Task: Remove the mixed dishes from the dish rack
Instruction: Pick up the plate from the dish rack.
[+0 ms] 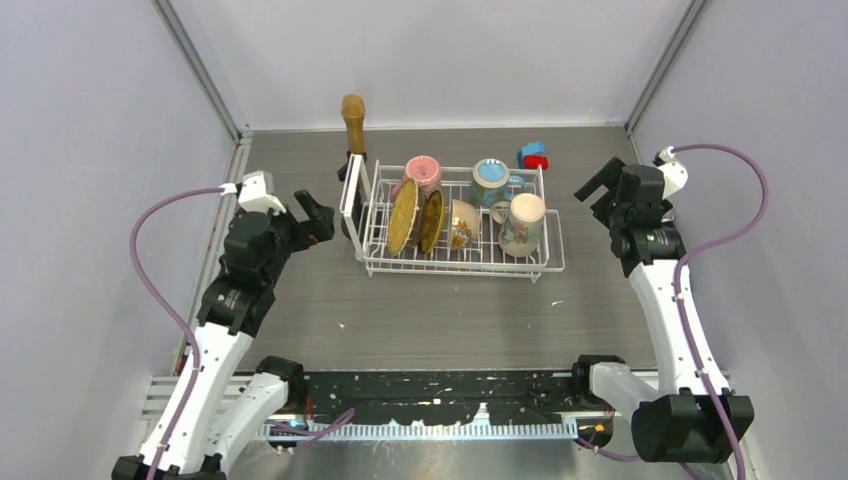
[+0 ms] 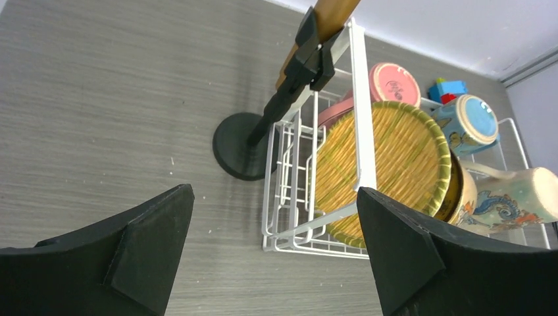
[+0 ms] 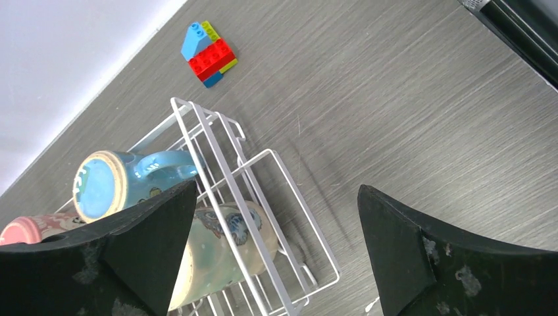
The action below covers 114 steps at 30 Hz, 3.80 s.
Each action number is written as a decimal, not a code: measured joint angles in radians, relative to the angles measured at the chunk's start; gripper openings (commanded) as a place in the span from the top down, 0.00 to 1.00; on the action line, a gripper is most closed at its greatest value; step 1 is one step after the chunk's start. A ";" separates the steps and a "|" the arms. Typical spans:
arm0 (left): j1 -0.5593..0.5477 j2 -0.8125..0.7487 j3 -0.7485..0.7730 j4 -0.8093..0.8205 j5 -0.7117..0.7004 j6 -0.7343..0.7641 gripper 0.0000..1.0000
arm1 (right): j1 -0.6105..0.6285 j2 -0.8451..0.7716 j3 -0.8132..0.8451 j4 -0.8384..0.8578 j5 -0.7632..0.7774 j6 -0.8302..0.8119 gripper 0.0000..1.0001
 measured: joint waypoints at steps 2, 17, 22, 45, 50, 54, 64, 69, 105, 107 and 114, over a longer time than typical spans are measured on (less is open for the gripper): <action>0.000 0.017 -0.001 -0.007 -0.001 -0.006 0.01 | 0.000 -0.018 -0.002 0.000 -0.003 0.000 0.00; 0.000 0.064 0.067 -0.089 0.014 -0.018 0.01 | 0.000 -0.126 -0.048 0.047 -0.241 -0.005 0.00; 0.000 0.065 0.073 -0.090 0.026 -0.025 0.01 | 0.127 -0.025 0.041 0.024 -0.329 -0.005 0.00; 0.000 0.056 -0.001 -0.096 -0.071 -0.045 0.01 | 0.872 0.873 0.852 -0.183 0.139 -0.037 0.35; 0.000 0.067 -0.005 -0.093 -0.071 -0.045 0.01 | 0.873 0.881 0.880 -0.190 0.166 -0.037 0.38; 0.000 0.075 -0.005 -0.090 -0.071 -0.045 0.01 | 0.878 0.881 0.897 -0.190 0.177 -0.042 0.42; 0.000 0.076 -0.005 -0.090 -0.071 -0.044 0.01 | 0.884 0.933 0.947 -0.209 0.169 -0.045 0.47; 0.000 0.076 -0.005 -0.089 -0.072 -0.045 0.01 | 0.884 0.944 0.948 -0.225 0.167 -0.042 0.53; 0.000 0.065 -0.007 -0.087 -0.116 -0.048 0.01 | 0.912 1.029 1.072 -0.352 0.294 0.036 0.99; 0.000 0.063 -0.007 -0.087 -0.116 -0.048 0.01 | 0.916 1.029 1.079 -0.352 0.313 0.032 0.99; 0.000 0.050 -0.007 -0.087 -0.124 -0.049 0.01 | 0.921 1.009 1.092 -0.348 0.370 0.000 1.00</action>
